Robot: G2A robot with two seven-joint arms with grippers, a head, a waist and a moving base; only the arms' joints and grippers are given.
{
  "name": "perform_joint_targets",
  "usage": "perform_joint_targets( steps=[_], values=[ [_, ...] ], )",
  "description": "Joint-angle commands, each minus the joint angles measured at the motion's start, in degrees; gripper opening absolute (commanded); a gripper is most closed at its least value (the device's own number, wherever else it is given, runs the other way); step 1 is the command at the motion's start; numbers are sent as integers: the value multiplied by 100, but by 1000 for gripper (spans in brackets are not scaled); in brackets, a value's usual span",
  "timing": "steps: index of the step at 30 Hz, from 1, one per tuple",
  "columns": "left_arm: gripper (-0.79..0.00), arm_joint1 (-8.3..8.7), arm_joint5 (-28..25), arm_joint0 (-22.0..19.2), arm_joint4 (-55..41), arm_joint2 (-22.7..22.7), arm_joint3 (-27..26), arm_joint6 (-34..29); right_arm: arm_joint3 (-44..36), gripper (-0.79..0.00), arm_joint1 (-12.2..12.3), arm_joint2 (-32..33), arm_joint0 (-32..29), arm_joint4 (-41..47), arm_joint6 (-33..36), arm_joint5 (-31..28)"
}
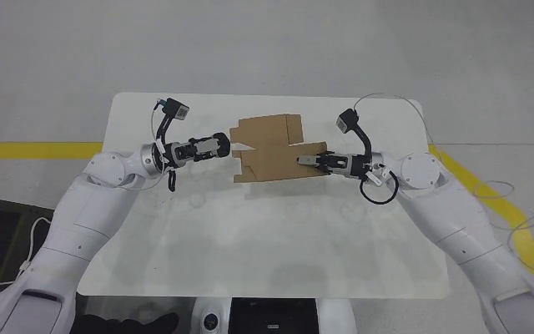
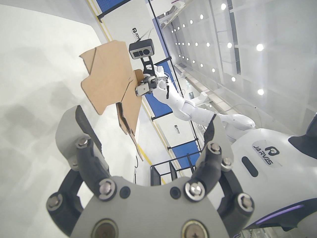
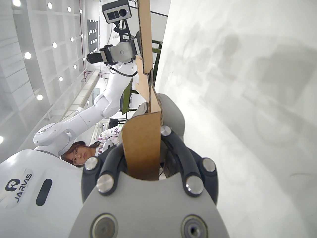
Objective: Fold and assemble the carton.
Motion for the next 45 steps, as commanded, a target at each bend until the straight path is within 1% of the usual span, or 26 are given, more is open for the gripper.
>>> perform_joint_targets(
  steps=[1, 7, 11, 16, 20, 24, 29, 37, 45],
  values=[
    [0, -12, 7, 1, 19, -19, -19, 10, -26, -785, -16, 11, -26, -4, 10, 7],
    [0, -56, 36, -5, 204, -29, 54, 103, -82, -785, -85, 31, -13, 8, 127, -13],
    [0, -85, 83, 0, 113, -61, 39, 109, -30, -785, -133, 19, 8, -73, 142, 26],
    [0, -89, 360, 19, -243, -190, -76, -116, 53, -785, -189, 18, 8, -147, 139, 50],
    [0, -79, 436, 42, -284, -298, -170, -333, 108, -785, -216, 46, -4, -244, 125, 102],
    [0, -88, 483, 44, -301, -374, -182, -370, 94, -785, -239, 85, -22, -304, 146, 122],
    [0, -134, 509, 42, -252, -352, -199, -302, 4, -785, -287, 94, -22, -336, 169, 133],
    [0, -214, 489, 11, -87, -283, -66, -186, -40, -785, -371, 106, 20, -372, 218, 106],
    [0, -260, 484, -13, -13, -312, 12, -243, -32, -785, -431, 141, -2, -417, 272, 91]
  ],
)
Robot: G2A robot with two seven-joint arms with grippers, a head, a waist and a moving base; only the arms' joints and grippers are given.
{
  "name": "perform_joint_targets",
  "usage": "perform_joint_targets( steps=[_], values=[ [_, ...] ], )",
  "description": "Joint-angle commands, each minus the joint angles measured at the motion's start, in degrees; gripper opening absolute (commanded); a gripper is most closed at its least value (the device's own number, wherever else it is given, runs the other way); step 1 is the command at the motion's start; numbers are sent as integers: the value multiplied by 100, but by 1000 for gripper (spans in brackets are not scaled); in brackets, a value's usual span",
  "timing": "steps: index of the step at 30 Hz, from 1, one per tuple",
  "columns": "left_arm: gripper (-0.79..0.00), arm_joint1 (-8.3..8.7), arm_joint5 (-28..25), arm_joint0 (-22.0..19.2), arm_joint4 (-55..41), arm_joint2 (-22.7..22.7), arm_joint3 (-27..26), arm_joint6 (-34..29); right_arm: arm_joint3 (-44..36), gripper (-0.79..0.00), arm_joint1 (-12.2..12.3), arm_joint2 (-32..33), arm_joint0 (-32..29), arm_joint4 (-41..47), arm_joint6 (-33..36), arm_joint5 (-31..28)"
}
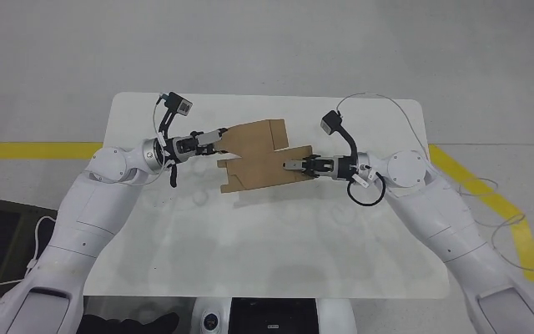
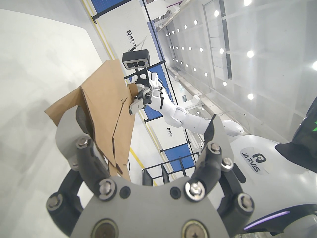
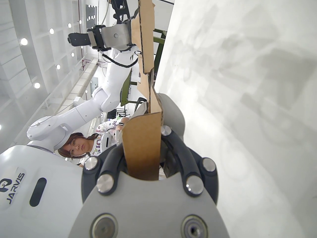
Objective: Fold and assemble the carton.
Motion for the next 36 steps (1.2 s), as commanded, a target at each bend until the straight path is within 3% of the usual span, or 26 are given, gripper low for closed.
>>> perform_joint_targets(
  steps=[1, 5, 6, 9, 23, 27, 28, 32, 35, 36],
  values=[
    [0, -7, -11, 6, 30, -11, 11, -34, 8, -785, -12, 15, -4, -10, 9, 3],
    [-92, -14, 66, 4, 206, -11, 88, -117, 4, -785, -34, 50, -6, -49, 44, -4],
    [-225, -18, 76, 0, 234, -13, 101, -115, 4, -785, -38, 60, -6, -61, 56, 0],
    [-388, -32, 79, -6, 264, -26, 114, -105, -1, -785, -50, 90, -10, -91, 99, 0],
    [-486, -73, 166, -62, 706, -33, 331, -139, -25, -785, -103, 206, 34, -307, 293, 46],
    [-677, -87, 167, -72, 745, -44, 360, -137, -26, -785, -117, 239, 39, -356, 316, 48],
    [-785, -90, 165, -71, 756, -47, 364, -141, -27, -785, -121, 244, 33, -365, 317, 46],
    [-785, -100, 154, -56, 770, -61, 365, -166, -36, -779, -137, 267, -1, -369, 307, 62],
    [-785, -107, 154, -49, 784, -76, 365, -172, -23, -400, -144, 300, -19, -390, 301, 60],
    [-785, -109, 152, -46, 777, -85, 365, -173, 2, -89, -140, 323, -27, -434, 283, 75]
  ],
)
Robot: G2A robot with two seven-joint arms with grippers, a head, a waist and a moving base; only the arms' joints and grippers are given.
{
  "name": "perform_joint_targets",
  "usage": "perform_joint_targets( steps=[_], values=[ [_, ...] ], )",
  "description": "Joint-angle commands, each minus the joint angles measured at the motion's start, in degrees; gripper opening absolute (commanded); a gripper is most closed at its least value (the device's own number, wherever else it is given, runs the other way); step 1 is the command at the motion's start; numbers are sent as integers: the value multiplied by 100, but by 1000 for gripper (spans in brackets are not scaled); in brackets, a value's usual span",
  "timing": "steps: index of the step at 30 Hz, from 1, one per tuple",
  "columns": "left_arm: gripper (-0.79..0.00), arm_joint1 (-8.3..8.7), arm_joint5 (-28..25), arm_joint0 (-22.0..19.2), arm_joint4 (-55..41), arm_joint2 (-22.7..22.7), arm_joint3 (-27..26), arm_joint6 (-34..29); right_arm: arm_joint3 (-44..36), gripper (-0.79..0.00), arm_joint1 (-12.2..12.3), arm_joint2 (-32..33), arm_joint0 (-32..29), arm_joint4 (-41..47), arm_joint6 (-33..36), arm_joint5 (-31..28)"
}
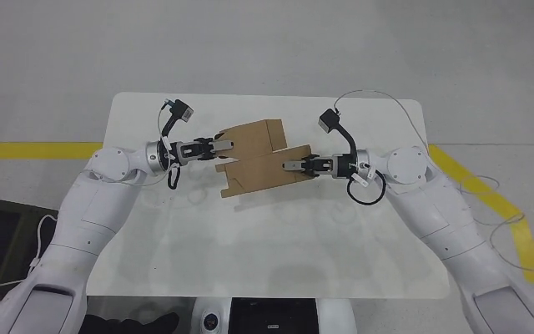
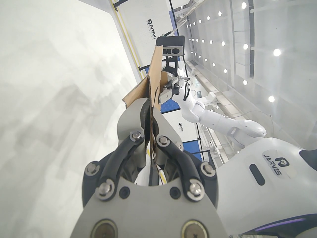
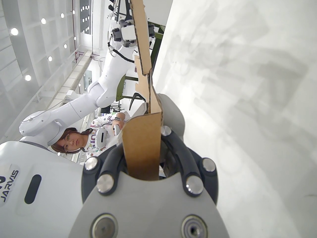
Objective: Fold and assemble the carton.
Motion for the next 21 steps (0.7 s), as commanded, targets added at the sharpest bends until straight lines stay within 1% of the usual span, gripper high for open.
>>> perform_joint_targets(
  steps=[1, 5, 8, 11, 13, 16, 21],
  values=[
    [-785, -2, -11, 6, -13, -19, -5, -12, 52, 0, 12, 50, -14, -111, -27, 32],
    [-785, 5, -96, 21, -91, -89, -69, -184, 117, 0, 88, 262, -69, -583, -152, 59],
    [-785, 21, -202, 50, -78, -150, -111, -342, 18, 0, 169, 501, -160, -1009, -331, -67],
    [-785, 36, -309, 94, -22, -196, -157, -452, -225, 0, 236, 782, -314, -1122, -564, -313],
    [-785, 40, -341, 132, -18, -215, -195, -482, -446, 0, 256, 908, -402, -987, -578, -561],
    [-785, 44, -381, 177, 59, -224, -267, -475, -685, 0, 246, 913, -421, -726, -387, -864],
    [-785, 39, -428, 255, 94, -214, -365, -411, -726, 0, 121, 598, -266, -106, -144, -1239]
  ],
)
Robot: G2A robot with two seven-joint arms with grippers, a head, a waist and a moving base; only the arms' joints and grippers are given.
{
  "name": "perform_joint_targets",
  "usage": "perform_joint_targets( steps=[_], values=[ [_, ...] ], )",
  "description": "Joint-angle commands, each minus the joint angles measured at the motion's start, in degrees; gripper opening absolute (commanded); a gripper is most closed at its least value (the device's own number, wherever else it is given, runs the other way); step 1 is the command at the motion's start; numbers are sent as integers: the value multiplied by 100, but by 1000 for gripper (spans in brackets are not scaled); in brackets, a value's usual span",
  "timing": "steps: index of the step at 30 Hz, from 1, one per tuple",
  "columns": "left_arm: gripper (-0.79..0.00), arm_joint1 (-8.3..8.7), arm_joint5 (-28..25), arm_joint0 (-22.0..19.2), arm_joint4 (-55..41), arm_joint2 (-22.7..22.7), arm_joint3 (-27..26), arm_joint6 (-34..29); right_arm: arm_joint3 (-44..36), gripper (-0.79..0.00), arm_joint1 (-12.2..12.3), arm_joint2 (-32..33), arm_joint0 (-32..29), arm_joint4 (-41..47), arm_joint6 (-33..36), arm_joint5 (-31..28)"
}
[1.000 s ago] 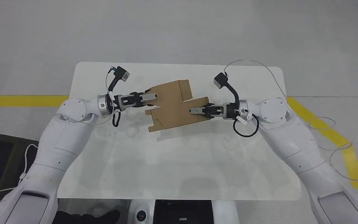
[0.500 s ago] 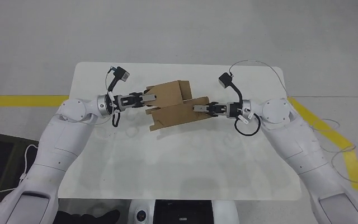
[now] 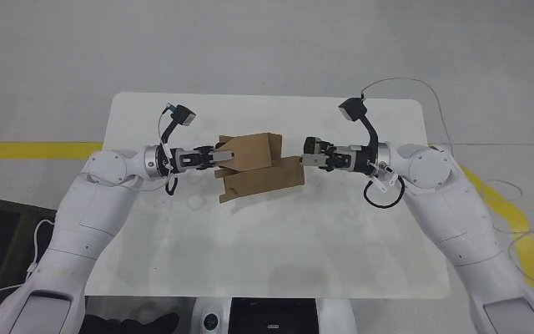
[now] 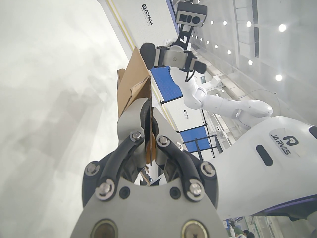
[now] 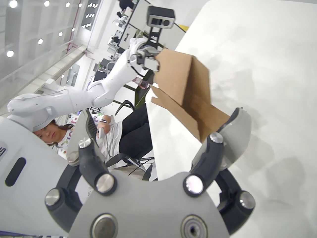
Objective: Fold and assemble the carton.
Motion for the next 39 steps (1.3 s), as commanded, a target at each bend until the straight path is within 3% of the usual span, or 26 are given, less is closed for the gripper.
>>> perform_joint_targets(
  steps=[1, 9, 21, 26, 34, 39],
  values=[
    [-785, -10, 21, 43, -151, 12, -51, -18, 92, 0, -65, -182, 105, 171, 62, -65],
    [-785, 12, 92, 146, -243, -60, -210, -98, 653, 0, -336, -762, 513, 491, 70, -310],
    [-785, 50, 178, 291, -307, -117, -483, -184, 1100, -34, -543, -980, 667, 1085, 327, -659],
    [-785, 52, 183, 289, -308, -125, -483, -189, 1293, -142, -626, -1057, 689, 1378, 481, -746],
    [-785, 52, 203, 261, -344, -138, -418, -209, 1467, -231, -738, -1133, 697, 1787, 699, -767],
    [-785, 52, 200, 257, -358, -142, -399, -207, 1517, -363, -767, -1133, 666, 1964, 813, -654]
  ],
)
